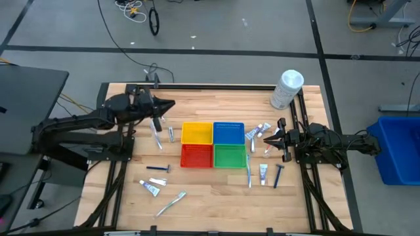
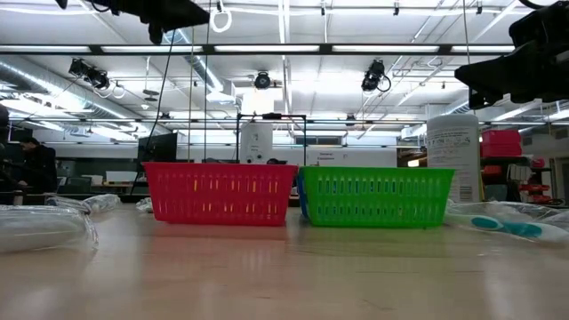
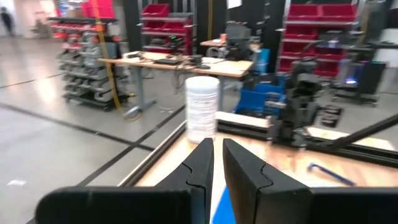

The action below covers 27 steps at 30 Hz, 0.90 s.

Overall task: Pick & Place Travel size toiletries
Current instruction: Put the top left nail cutter into the yellow bin

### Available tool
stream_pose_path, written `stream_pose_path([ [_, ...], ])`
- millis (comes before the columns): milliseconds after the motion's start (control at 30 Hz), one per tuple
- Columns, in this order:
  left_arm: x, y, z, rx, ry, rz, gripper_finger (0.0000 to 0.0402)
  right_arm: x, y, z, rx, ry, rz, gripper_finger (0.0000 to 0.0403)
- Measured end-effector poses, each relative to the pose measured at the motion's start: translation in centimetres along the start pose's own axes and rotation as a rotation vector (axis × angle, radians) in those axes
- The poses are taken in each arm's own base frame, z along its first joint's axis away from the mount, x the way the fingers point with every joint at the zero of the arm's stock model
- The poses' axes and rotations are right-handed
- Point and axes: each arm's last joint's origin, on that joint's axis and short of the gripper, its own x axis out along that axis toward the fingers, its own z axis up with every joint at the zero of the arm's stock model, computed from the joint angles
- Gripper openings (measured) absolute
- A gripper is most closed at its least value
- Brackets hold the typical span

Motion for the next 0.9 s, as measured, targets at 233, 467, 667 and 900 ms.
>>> stream_pose_path([
  [233, 0.2, 1.4, -0.5, 0.005, 0.057, 0.021, 0.0043, 0.0, 0.0, 0.0, 0.0, 0.0, 0.0, 0.0041],
  [467, 0.2, 2.3, -0.9, 0.001, 0.102, 0.01, 0.0043, 0.0, 0.0, 0.0, 0.0, 0.0, 0.0, 0.004],
  [667, 0.1, 2.3, -1.6, 0.063, 0.176, 0.004, 0.0043, 0.0, 0.0, 0.0, 0.0, 0.0, 0.0, 0.0041],
  [900, 0.1, 2.3, -2.0, 0.139, 0.286, -0.003, 0.0043, 0.0, 0.0, 0.0, 0.0, 0.0, 0.0, 0.0041],
])
